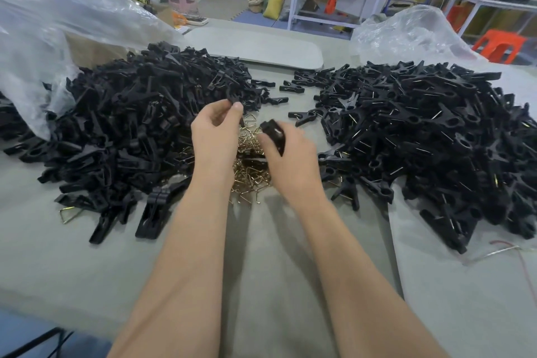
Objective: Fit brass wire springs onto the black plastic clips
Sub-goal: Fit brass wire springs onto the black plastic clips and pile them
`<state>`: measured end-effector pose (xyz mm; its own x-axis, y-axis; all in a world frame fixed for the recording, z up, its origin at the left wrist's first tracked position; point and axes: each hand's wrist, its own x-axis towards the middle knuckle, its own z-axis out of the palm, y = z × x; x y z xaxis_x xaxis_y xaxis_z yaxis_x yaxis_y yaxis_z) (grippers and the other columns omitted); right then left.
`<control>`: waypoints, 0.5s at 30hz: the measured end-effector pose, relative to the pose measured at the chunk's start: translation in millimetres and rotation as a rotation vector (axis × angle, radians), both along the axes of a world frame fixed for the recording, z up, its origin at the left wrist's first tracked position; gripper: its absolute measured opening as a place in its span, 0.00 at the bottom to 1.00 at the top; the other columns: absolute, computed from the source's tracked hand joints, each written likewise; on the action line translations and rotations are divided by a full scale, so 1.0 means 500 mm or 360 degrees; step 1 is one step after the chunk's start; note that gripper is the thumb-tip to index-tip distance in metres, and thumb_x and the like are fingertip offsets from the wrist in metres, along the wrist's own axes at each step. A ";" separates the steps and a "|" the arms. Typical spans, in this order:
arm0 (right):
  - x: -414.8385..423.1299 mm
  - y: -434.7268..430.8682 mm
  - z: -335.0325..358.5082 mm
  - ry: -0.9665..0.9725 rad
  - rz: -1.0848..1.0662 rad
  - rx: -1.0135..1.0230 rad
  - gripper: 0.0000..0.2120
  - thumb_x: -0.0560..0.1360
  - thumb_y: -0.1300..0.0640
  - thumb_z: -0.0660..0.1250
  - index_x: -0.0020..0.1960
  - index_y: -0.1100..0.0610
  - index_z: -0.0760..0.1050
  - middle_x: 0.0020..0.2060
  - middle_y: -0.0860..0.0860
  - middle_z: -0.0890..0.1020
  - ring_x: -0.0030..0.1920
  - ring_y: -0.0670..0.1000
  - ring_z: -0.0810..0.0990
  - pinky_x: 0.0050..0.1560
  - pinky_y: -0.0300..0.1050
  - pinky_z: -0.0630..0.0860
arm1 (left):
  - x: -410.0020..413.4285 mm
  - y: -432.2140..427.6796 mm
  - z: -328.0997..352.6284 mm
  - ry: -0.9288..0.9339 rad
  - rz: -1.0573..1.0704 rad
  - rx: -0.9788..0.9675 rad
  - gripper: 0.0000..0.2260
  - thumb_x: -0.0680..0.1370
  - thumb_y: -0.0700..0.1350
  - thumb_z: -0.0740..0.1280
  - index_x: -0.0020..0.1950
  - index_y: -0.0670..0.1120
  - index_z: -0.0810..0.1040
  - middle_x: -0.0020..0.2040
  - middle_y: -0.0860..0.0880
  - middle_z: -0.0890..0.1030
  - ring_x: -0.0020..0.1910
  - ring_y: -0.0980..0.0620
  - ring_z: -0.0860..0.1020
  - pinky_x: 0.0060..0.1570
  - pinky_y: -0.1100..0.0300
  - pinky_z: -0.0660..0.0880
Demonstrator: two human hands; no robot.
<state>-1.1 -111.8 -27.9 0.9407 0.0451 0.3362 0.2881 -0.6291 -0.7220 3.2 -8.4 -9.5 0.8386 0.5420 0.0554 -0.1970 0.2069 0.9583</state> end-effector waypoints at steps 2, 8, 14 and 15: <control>0.003 -0.012 0.002 0.0108 0.0038 0.0155 0.20 0.77 0.50 0.65 0.67 0.55 0.70 0.53 0.49 0.80 0.52 0.47 0.76 0.48 0.33 0.65 | 0.000 0.000 -0.002 0.0010 0.0007 -0.0002 0.03 0.77 0.43 0.68 0.48 0.50 0.75 0.43 0.52 0.78 0.40 0.58 0.76 0.44 0.65 0.74; 0.011 -0.017 0.011 0.0283 0.0170 0.0178 0.20 0.81 0.49 0.57 0.69 0.56 0.69 0.60 0.50 0.77 0.61 0.49 0.73 0.61 0.40 0.68 | 0.002 -0.004 -0.007 0.0067 -0.0089 0.0017 0.03 0.77 0.43 0.68 0.47 0.51 0.76 0.45 0.52 0.78 0.43 0.57 0.76 0.45 0.63 0.75; 0.010 -0.035 0.023 0.0068 -0.0068 0.0530 0.11 0.79 0.60 0.62 0.61 0.57 0.75 0.56 0.53 0.80 0.56 0.51 0.78 0.62 0.46 0.72 | 0.002 -0.017 -0.015 0.0110 -0.0328 0.0198 0.04 0.77 0.41 0.68 0.45 0.50 0.77 0.43 0.51 0.79 0.46 0.54 0.78 0.51 0.60 0.77; 0.009 -0.039 0.027 0.0031 -0.0111 0.0719 0.08 0.77 0.60 0.65 0.56 0.55 0.75 0.51 0.53 0.81 0.52 0.51 0.80 0.59 0.48 0.75 | 0.002 -0.018 -0.016 0.0107 -0.0366 0.0257 0.05 0.77 0.41 0.68 0.45 0.51 0.77 0.42 0.51 0.80 0.46 0.54 0.79 0.52 0.59 0.78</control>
